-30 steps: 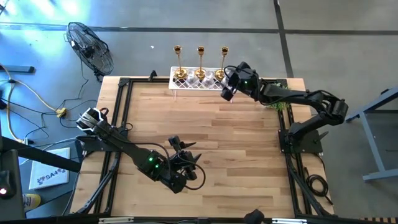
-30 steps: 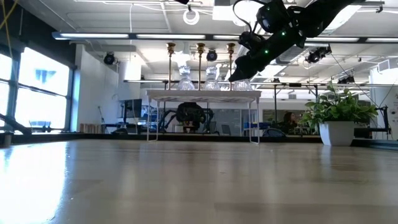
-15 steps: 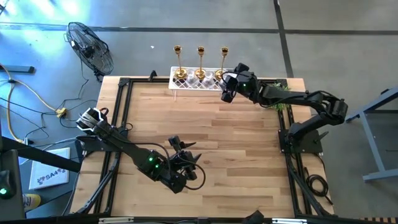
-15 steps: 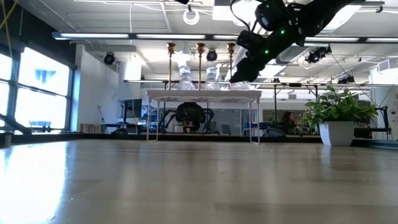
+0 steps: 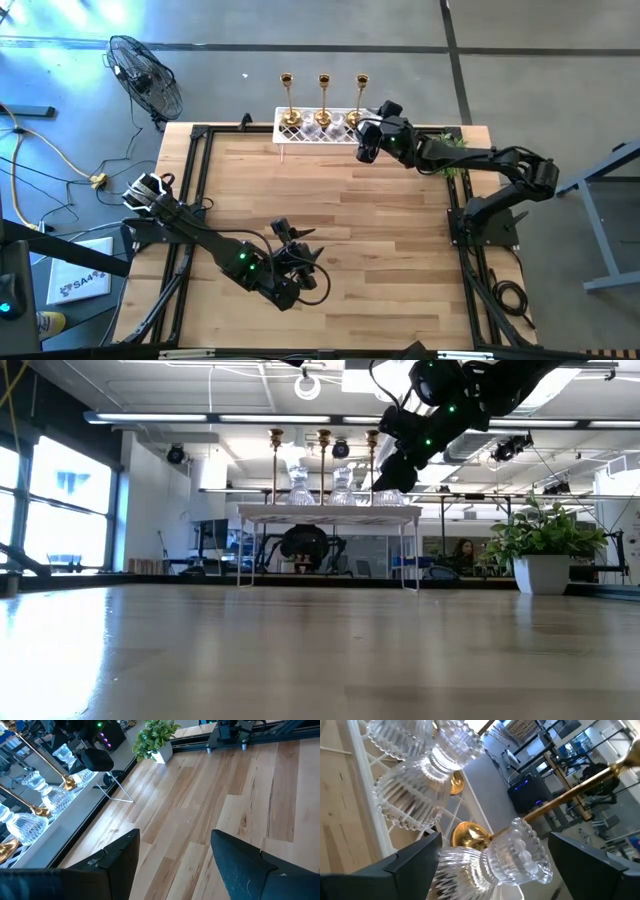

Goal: Pick & Place candle stick holders
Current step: Put the glass candle holder on the shelf, then return to Home Position

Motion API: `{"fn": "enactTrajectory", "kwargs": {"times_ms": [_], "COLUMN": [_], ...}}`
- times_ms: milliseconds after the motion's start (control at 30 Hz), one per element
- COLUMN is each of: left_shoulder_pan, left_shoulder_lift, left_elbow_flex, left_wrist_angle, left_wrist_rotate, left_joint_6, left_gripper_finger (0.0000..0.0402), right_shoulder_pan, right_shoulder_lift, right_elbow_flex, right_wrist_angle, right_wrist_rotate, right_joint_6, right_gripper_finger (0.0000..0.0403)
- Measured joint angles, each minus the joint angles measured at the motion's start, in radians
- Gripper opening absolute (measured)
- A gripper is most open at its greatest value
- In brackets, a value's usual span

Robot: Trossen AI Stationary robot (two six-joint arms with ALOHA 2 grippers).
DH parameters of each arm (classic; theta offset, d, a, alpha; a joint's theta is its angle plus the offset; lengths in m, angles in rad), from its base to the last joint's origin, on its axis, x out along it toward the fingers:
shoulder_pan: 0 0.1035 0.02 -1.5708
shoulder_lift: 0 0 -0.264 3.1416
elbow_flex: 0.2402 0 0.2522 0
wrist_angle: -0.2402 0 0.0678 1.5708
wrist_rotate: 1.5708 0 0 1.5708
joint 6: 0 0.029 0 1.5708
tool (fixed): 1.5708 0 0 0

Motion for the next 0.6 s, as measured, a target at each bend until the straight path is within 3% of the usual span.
{"fn": "enactTrajectory", "kwargs": {"times_ms": [600], "left_shoulder_pan": [0.0], "left_shoulder_lift": [0.0], "left_elbow_flex": [0.0], "left_wrist_angle": [0.0], "left_wrist_rotate": [0.001], "left_joint_6": [0.0], "left_gripper_finger": [0.0239], "right_shoulder_pan": [0.181], "right_shoulder_lift": [-0.024], "right_elbow_flex": [0.0], "right_wrist_angle": [0.062], "right_wrist_rotate": [0.184], "right_joint_6": [-0.23], "right_gripper_finger": [0.0359]}}
